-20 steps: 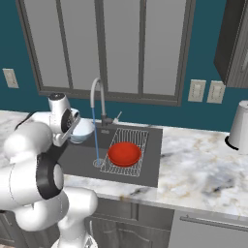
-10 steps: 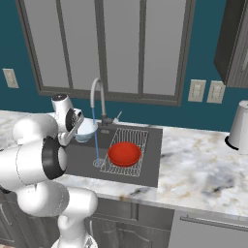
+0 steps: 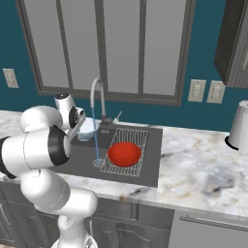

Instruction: Rinse each bowl for a few seconds and place them down in the sink or on the counter.

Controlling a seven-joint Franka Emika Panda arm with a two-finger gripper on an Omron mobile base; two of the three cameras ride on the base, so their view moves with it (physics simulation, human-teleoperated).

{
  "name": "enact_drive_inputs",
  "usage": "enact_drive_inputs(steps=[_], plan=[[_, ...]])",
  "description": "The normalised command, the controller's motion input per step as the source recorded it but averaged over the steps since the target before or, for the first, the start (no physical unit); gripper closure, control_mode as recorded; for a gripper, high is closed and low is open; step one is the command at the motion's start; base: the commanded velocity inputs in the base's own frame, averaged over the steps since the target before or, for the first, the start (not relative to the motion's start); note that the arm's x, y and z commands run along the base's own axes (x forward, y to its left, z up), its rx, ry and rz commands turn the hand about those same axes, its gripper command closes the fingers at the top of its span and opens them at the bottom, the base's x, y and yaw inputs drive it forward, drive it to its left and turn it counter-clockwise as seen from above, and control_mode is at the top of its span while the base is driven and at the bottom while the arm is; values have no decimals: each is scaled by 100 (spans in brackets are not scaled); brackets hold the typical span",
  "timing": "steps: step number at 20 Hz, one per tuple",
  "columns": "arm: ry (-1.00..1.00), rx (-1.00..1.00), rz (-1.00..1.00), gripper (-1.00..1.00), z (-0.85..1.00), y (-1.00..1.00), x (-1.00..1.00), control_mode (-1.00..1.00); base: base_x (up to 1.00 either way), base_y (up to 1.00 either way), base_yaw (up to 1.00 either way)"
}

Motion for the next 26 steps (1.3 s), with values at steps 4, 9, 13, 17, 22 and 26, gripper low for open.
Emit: enact_drive_inputs(steps=[4,9,13,17,22,26], plan=[[0,-2,0,100,2,23,-2,-100,0,0,0],[0,0,0,100,4,38,-2,-100,0,0,0],[2,0,3,100,20,39,-10,-100,0,0,0],[7,0,6,100,23,49,-14,-100,0,0,0],[8,0,7,100,18,60,-14,-100,0,0,0],[10,-3,9,100,10,60,-8,-100,0,0,0]])
